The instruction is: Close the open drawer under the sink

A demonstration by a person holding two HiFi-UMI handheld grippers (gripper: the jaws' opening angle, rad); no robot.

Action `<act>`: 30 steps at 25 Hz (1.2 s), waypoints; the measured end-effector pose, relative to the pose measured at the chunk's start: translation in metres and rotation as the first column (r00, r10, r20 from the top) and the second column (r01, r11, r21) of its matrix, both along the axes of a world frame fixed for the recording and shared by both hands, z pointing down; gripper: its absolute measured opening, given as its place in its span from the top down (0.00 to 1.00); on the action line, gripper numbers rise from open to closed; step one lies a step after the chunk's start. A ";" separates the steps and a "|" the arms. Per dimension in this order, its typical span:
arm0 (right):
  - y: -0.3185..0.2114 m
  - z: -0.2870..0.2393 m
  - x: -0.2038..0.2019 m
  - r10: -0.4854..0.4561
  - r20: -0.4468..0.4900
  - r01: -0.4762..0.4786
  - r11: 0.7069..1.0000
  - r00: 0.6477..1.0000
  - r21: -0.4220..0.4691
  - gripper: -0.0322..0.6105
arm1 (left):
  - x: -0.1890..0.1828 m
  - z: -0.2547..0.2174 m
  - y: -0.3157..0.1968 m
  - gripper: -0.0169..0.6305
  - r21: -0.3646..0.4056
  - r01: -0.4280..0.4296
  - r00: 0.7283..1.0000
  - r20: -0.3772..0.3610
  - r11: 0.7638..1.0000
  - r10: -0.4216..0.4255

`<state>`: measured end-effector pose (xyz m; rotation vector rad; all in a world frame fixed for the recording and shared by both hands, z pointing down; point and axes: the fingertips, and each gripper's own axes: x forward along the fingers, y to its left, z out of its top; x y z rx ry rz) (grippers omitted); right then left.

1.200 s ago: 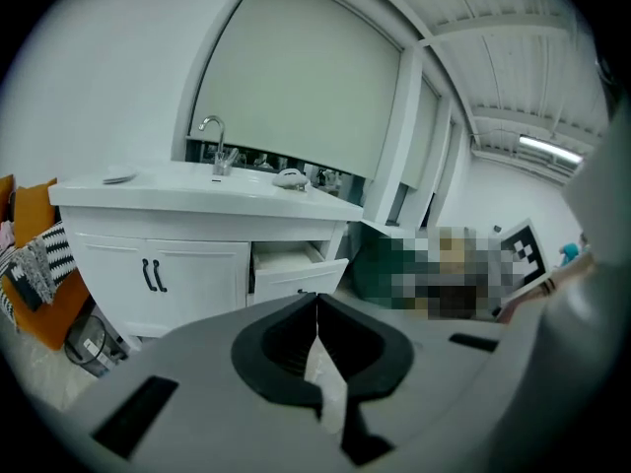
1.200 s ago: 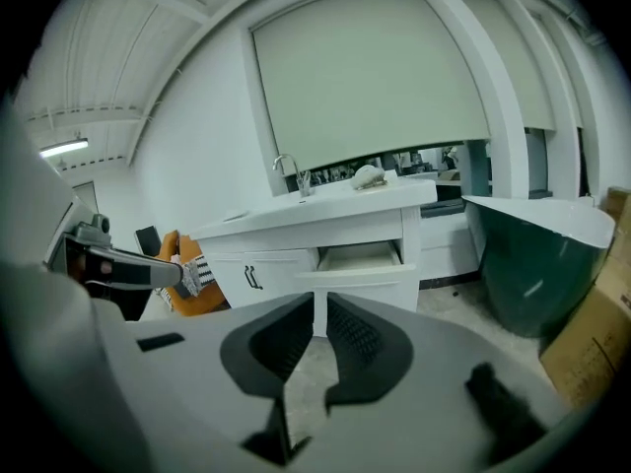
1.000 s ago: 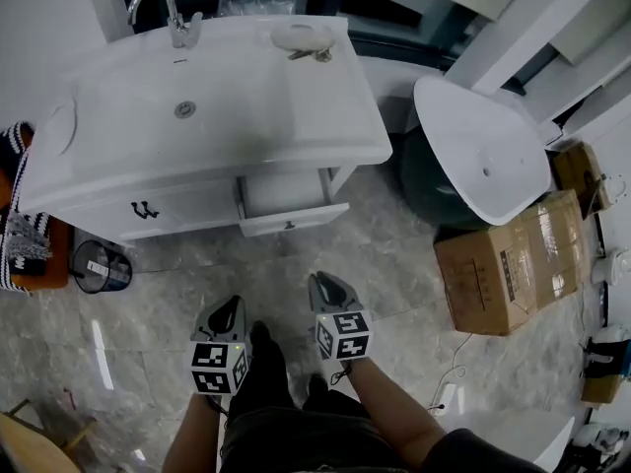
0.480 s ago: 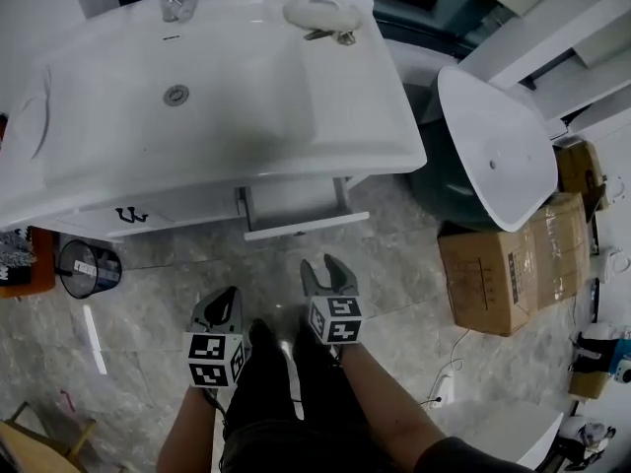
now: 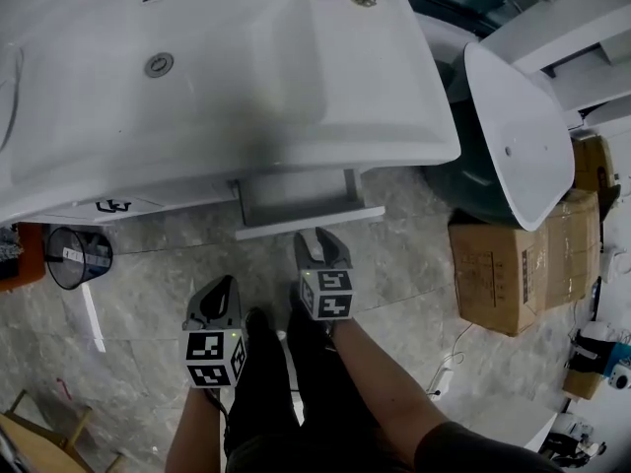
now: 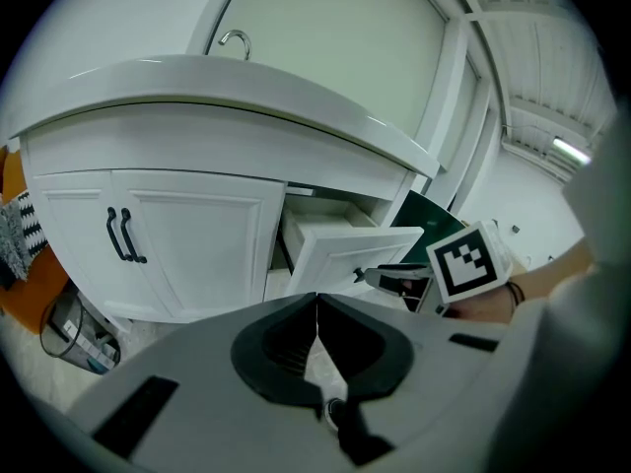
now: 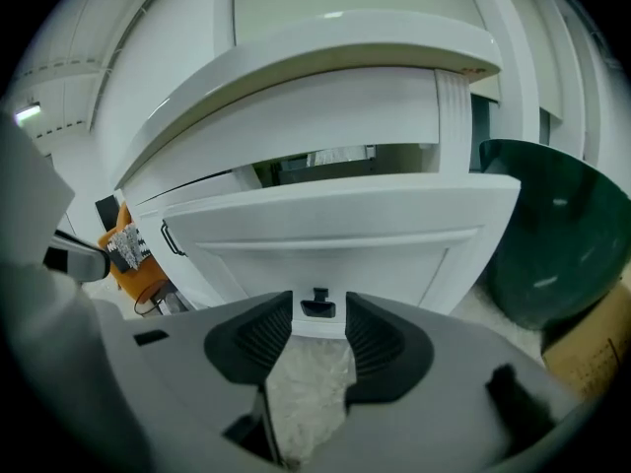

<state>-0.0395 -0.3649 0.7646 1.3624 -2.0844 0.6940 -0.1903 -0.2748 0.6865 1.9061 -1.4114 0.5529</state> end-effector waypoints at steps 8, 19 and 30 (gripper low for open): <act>-0.020 0.016 -0.010 -0.015 0.003 0.015 1.000 1.000 0.011 0.72 | -0.001 0.013 -0.008 0.95 -0.015 0.030 0.999 0.013 0.999 -0.030; -0.064 0.016 -0.020 -0.008 0.025 0.007 0.999 1.000 0.047 0.72 | 0.000 0.020 -0.016 0.95 -0.018 0.052 0.999 0.019 0.999 -0.051; -0.109 0.014 -0.032 -0.034 0.039 0.031 0.998 0.999 0.061 0.72 | -0.004 0.019 -0.030 0.95 -0.021 0.065 0.998 0.028 0.998 -0.064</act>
